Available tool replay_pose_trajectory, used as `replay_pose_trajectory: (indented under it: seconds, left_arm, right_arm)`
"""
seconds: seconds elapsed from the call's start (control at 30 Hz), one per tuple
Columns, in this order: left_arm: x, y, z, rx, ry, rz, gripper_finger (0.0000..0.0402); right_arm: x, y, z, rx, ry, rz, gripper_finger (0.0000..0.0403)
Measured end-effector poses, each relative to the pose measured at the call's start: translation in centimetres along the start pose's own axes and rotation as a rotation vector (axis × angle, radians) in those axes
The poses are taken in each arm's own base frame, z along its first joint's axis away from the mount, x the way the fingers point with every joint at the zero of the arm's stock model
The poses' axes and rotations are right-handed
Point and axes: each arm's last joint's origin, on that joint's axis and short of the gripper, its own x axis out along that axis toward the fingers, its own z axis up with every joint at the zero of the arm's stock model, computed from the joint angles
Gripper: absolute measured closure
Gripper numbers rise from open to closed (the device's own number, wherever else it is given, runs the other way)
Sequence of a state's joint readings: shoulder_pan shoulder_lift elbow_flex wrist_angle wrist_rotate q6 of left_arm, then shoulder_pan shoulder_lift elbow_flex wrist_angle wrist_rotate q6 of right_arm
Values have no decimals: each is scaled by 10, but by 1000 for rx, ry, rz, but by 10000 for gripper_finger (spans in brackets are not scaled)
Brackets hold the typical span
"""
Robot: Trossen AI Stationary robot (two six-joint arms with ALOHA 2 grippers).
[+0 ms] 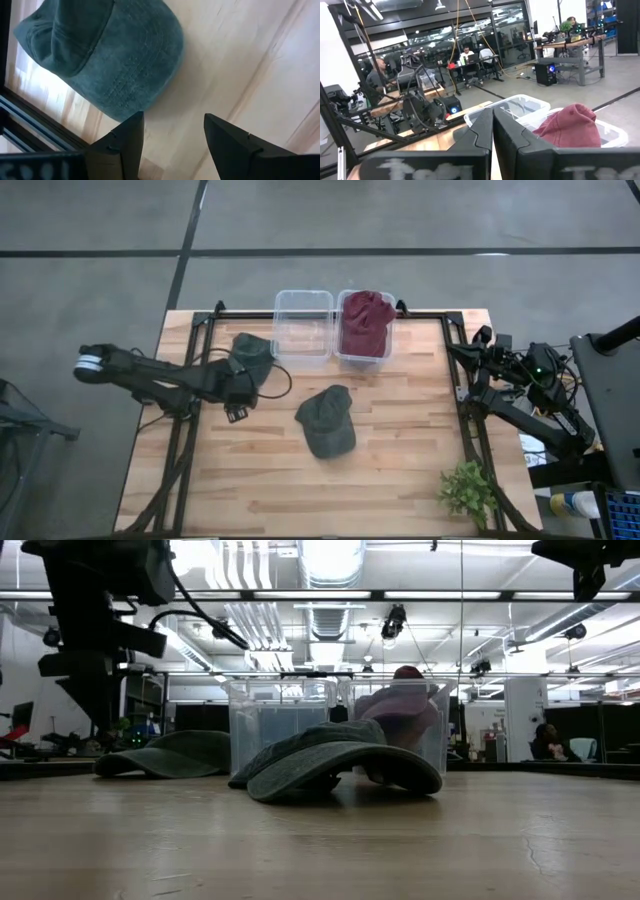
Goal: Pick & Place hat
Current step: Put the top gray cap into the left transparent bin
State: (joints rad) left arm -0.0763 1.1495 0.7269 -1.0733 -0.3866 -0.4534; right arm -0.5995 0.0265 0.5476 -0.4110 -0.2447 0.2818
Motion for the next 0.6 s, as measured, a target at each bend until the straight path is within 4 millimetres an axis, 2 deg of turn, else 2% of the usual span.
replay_pose_trajectory:
  seconds: [0.4,0.6]
  left_arm:
    - [4,-3,1,11,24,11,202]
    - [4,-2,2,-75,-1,45,202]
  right_arm:
    - [0,0,0,-24,0,0,394]
    - [0,0,0,-24,0,-1,394]
